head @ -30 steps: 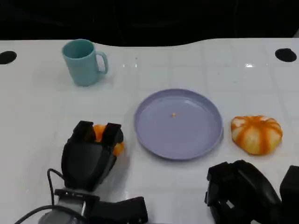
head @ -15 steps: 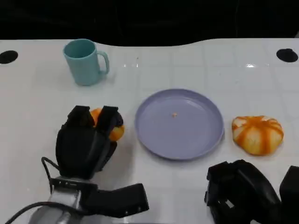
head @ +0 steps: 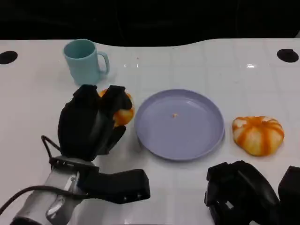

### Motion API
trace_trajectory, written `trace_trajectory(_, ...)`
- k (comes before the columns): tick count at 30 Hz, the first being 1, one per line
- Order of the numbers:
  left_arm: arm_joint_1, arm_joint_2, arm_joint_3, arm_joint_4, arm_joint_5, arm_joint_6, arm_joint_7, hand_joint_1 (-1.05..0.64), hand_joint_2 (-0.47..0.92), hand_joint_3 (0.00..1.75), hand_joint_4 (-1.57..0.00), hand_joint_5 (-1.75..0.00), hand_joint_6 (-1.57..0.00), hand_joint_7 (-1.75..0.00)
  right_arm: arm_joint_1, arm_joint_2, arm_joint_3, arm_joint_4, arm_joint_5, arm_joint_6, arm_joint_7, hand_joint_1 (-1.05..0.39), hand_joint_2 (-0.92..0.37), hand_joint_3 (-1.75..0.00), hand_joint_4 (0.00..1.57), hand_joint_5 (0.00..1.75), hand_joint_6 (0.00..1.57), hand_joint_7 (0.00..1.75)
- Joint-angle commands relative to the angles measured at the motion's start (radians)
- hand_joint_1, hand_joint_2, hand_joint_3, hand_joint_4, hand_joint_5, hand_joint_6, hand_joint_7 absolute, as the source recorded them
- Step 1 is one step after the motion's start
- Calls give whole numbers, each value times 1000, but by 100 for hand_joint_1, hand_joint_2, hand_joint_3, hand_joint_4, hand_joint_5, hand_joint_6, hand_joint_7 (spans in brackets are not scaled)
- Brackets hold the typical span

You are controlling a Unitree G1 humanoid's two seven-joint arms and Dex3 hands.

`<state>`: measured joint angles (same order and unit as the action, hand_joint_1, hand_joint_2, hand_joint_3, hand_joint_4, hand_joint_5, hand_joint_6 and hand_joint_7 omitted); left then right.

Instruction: Grasp the bread from the table and place it into the plate.

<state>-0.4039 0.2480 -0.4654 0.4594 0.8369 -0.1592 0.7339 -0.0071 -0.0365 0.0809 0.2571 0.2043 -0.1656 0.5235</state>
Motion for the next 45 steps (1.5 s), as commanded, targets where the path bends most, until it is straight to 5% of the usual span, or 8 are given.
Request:
trace_trajectory(1,-26,-11,17,-5,-20,-24,-35,-26,31,127,-95,-175,-73,-175,7,-6,0,-15,1,5,-5,-105,-6,-137,153,135,157,106)
trace_trajectory(15,-103,-126,-10,121,-45,-117,-52,-24,26,147,-100,-175,-79,-175,-9,-18,-10,21,-9,-30,14,-105,-7,-137,152,134,157,104)
trace_trajectory(36,-331,-292,-87,523,-27,-166,-12,-25,23,145,-104,-175,-83,-175,3,-22,-18,13,15,-12,25,-105,-7,-135,153,134,157,104)
trace_trajectory(39,-354,-303,-91,567,-41,-177,-42,-27,31,139,-95,-175,-83,-151,3,-20,-17,13,13,-13,22,-105,-7,-134,153,134,157,105)
trace_trajectory(45,-390,-298,-132,597,-28,-133,-184,-40,60,80,-54,-130,-59,-82,4,-20,-14,16,7,-30,25,-105,-8,-133,153,134,157,104)
